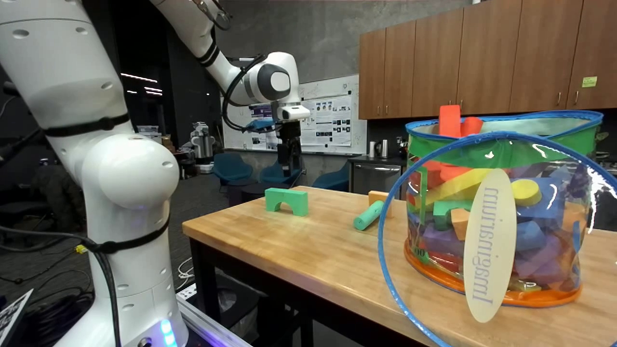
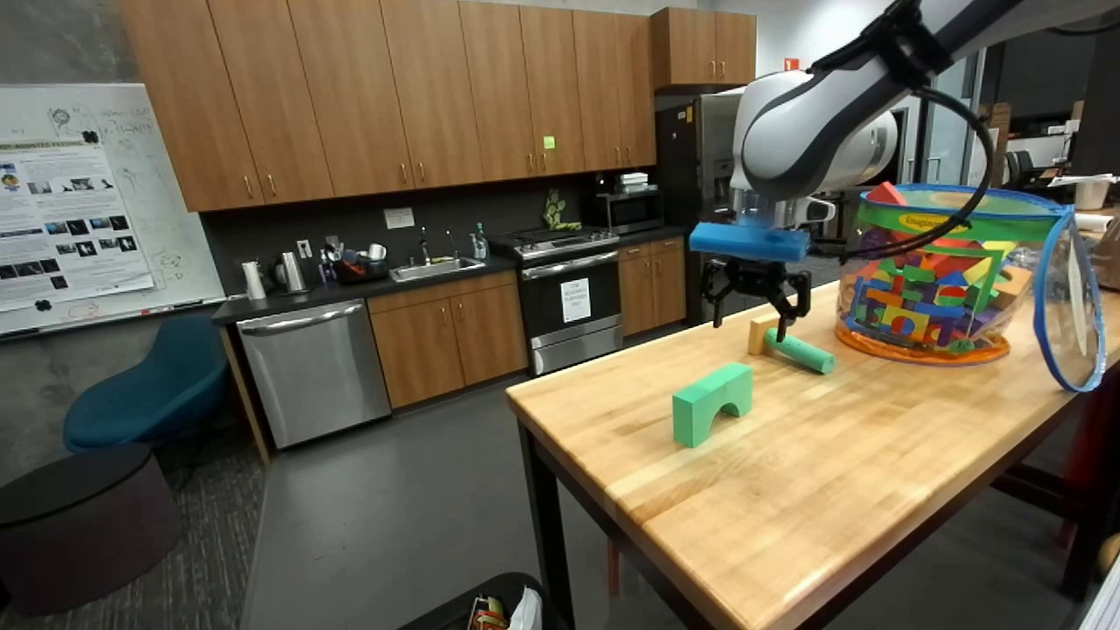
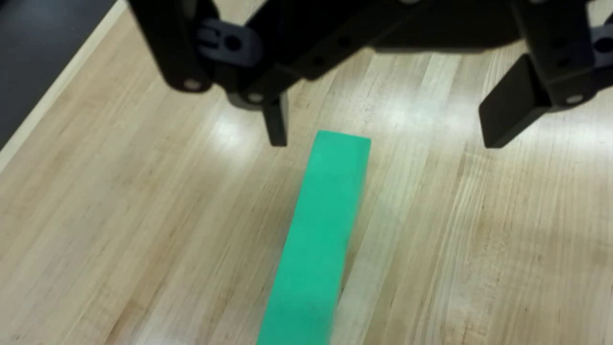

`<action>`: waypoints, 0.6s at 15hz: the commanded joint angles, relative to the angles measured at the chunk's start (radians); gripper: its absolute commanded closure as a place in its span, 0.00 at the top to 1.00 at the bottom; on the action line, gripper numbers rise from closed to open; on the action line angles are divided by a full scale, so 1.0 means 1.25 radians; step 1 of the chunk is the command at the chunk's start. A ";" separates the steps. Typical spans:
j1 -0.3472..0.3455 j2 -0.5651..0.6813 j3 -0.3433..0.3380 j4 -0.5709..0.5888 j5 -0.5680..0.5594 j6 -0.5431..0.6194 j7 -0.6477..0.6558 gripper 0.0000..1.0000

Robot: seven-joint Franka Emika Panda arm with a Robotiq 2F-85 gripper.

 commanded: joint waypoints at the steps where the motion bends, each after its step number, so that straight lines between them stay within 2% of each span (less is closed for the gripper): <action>1: 0.021 0.017 0.006 -0.038 0.002 0.082 0.069 1.00; 9: 0.064 0.109 0.020 -0.065 -0.003 0.212 0.131 1.00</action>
